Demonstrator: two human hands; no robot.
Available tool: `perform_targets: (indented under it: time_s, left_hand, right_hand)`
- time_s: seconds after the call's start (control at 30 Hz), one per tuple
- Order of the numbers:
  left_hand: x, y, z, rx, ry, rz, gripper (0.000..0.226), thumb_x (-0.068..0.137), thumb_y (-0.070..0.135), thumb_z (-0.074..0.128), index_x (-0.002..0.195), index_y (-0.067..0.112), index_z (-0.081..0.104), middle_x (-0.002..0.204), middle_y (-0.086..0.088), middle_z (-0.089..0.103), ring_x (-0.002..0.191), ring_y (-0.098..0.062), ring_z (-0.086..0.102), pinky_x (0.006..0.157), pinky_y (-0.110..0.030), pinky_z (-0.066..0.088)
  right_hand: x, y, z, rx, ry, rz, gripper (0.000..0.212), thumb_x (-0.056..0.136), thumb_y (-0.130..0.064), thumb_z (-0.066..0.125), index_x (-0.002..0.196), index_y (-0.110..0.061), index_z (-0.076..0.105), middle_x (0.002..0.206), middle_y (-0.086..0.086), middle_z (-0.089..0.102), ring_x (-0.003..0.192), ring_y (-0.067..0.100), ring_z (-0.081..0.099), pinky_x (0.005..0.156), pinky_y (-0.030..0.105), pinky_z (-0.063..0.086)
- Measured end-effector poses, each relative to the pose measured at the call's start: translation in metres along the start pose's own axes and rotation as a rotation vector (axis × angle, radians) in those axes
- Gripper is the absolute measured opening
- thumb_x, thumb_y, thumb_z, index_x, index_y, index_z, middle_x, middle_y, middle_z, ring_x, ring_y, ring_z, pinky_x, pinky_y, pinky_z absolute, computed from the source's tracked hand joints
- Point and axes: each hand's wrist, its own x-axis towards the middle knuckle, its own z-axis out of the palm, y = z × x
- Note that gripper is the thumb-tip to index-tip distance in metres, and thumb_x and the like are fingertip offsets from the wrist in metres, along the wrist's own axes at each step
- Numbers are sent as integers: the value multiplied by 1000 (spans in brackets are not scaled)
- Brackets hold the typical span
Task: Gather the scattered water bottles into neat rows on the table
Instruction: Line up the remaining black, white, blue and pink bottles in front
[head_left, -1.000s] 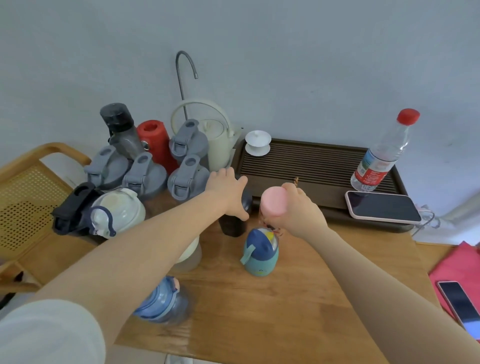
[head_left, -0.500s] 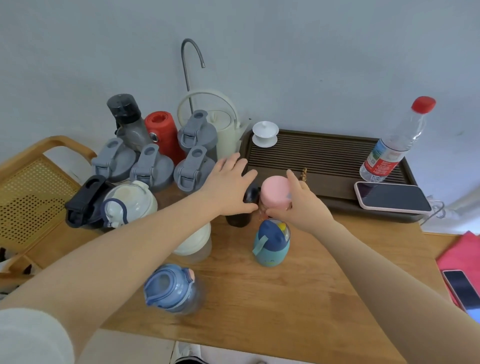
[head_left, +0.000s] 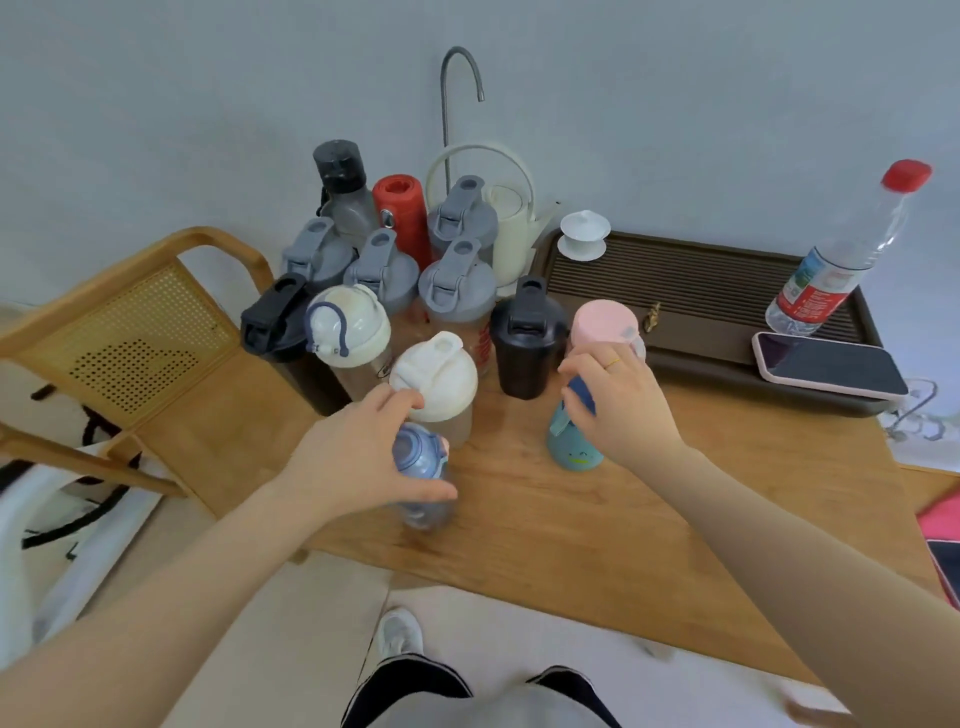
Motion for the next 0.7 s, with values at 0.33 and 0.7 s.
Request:
perform_targets:
  time_s: [0.33, 0.7]
  left_hand:
    - [-3, 25, 39, -24, 33, 50, 73, 71, 42, 71, 129, 26, 30, 124, 0, 45, 100, -21, 56, 70, -25, 41]
    - [66, 69, 47, 111, 152, 158, 76, 78, 43, 65, 137, 19, 23, 128, -9, 47, 115, -26, 43, 91, -37, 39]
  right_hand:
    - [-21, 0, 7, -26, -171, 290, 63, 81, -31, 67, 136, -18, 37, 139, 7, 38, 122, 31, 43, 97, 41, 44]
    - [-13, 11, 7, 53, -282, 395, 57, 77, -30, 70, 123, -25, 36, 127, 7, 49, 106, 31, 54, 79, 42, 52]
